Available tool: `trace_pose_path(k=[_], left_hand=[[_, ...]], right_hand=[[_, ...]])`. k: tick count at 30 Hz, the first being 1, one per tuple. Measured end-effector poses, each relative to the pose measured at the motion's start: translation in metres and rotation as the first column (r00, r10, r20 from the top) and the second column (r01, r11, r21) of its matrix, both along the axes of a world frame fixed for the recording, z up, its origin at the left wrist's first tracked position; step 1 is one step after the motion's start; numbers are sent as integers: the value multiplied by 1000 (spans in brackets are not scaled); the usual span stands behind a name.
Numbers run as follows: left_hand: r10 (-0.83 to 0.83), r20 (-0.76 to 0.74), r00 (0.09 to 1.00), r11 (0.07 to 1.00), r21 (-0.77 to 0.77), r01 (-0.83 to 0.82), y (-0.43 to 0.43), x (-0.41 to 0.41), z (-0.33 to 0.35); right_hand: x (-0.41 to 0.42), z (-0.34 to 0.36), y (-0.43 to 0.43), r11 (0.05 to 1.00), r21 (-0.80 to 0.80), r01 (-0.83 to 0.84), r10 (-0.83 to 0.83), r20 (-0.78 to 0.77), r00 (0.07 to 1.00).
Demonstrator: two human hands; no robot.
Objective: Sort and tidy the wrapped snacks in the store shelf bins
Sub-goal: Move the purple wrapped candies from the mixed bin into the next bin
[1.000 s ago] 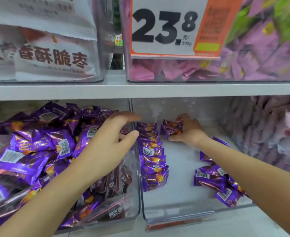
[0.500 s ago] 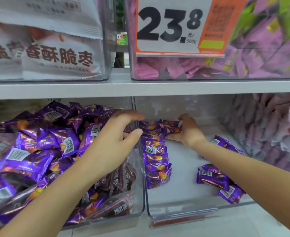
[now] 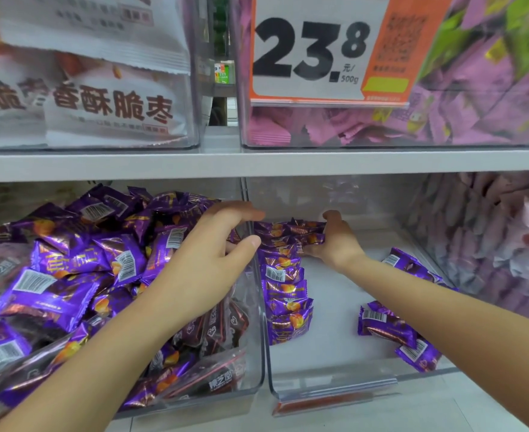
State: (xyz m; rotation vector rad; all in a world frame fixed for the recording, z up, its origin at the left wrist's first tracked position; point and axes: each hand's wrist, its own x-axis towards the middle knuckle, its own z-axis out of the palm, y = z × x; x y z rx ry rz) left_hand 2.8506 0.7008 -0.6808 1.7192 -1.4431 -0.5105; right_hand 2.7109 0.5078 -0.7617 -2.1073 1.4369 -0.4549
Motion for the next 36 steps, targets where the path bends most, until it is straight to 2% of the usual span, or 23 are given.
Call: trace_pose_path(k=[9,12,14,16,18,20,21,23,26,30,36], left_hand=[[23,5,1000,999,-47,-22,3,4,0],[130,59,990,988,-94,-124,16,22,11],[191,178,965,980,-98,-175,30,39,20],[233,293,927,972,-80,-219,46,55,25],[258,346,902,966,-75,-248,61,65,26],[269,380,885,963,-72,-261,72,72,25],[265,406,875,963,-72,-258,76,75,24],[264,437,860,964,-84,-253,82,79,24],[288,405,868,957,-115,-265,87,82,24],[307,376,874,952,-134,-277,91,84,26],[317,329,890,948,-134,-289,96,85,29]], right_hand=[[-17,22,12,999,26,-21,21,-19,1000],[-27,54,44,978,-173,-118,112,-46,993],[-30,79,80,909,-326,-259,263,-33,964],[-26,105,119,804,-410,-431,469,-9,883],[-11,122,146,692,-435,-577,626,-37,779],[15,127,158,635,-409,-656,683,-100,724],[31,127,160,631,-383,-675,682,-142,718],[64,120,156,699,-251,-669,628,-231,743],[103,103,151,766,-47,-641,587,-354,728],[125,82,160,777,-133,-615,469,-528,708],[126,82,154,753,-170,-635,529,-417,739]])
